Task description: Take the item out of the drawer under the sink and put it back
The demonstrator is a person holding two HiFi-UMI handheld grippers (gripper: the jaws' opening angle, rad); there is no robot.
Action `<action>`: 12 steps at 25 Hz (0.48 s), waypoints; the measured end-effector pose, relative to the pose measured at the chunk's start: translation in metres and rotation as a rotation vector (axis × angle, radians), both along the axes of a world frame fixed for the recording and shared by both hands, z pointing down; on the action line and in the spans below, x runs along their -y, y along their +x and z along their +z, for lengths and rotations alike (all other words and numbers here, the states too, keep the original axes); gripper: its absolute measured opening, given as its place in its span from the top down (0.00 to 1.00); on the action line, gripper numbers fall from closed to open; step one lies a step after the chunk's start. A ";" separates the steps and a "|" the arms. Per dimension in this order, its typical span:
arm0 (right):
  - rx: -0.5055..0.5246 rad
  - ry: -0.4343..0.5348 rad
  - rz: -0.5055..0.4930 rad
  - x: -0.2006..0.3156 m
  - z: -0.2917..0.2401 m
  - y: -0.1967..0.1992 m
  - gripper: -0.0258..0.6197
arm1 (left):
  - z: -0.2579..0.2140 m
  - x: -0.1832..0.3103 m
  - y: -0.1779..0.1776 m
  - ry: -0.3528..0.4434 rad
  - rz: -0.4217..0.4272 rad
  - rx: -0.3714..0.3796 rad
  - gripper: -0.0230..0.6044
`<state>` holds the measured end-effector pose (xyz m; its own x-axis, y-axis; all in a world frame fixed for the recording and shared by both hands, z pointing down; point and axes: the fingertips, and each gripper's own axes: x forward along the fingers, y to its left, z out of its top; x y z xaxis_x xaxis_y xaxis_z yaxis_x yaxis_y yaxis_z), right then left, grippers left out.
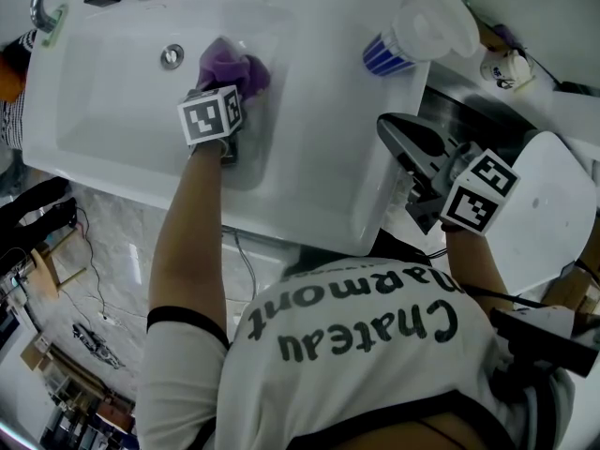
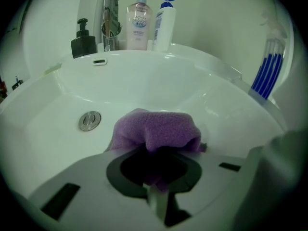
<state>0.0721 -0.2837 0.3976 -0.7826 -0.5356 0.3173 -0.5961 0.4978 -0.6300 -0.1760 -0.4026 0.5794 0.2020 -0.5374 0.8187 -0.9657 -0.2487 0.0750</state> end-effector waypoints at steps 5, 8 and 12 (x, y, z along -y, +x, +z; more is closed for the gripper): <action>0.006 -0.005 -0.007 0.000 -0.001 0.001 0.94 | -0.001 0.001 0.003 -0.022 0.018 0.021 0.90; 0.020 -0.009 -0.011 0.000 -0.001 0.001 0.94 | -0.003 0.001 0.001 -0.029 0.031 0.029 0.89; 0.035 -0.004 -0.017 0.001 -0.004 0.000 0.94 | -0.004 0.000 -0.002 -0.032 0.036 0.041 0.79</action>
<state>0.0722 -0.2844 0.3932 -0.8025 -0.5206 0.2914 -0.5647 0.5052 -0.6526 -0.1781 -0.4027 0.5755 0.1873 -0.5034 0.8435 -0.9584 -0.2819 0.0446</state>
